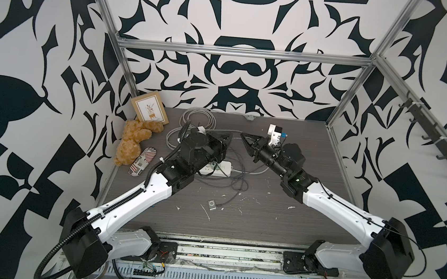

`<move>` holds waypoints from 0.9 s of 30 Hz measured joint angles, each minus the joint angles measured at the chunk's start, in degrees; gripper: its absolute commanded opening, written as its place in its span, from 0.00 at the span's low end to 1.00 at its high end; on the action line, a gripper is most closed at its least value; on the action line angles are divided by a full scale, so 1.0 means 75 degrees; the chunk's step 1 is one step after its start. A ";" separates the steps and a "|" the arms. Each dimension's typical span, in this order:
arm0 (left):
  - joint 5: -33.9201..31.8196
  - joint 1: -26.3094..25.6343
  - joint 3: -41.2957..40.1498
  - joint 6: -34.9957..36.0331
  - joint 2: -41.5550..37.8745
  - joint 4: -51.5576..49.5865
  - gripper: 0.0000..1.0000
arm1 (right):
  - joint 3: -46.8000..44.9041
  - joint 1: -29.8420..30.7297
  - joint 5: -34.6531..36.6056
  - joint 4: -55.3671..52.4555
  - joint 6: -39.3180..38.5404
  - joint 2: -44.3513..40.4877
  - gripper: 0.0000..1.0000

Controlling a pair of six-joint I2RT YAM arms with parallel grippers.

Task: Charge mp3
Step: Pick up the charging cable from the center of the board.

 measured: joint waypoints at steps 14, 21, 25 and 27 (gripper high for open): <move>0.0221 0.0000 -0.0009 0.1125 0.0137 0.0918 0.00 | 0.0015 0.0000 -0.0280 0.0484 0.0562 0.0055 0.20; 0.0251 0.0023 -0.0029 0.1265 0.0195 0.1154 0.00 | 0.0149 -0.0015 -0.0306 0.0606 0.0632 0.0172 0.14; 0.0268 0.0023 -0.0029 0.1352 0.0207 0.1253 0.00 | 0.0149 -0.0020 -0.0300 0.0662 0.0650 0.0172 0.14; 0.0274 0.0020 -0.0044 0.1422 0.0216 0.1326 0.00 | 0.0152 -0.0023 -0.0300 0.0705 0.0653 0.0175 0.11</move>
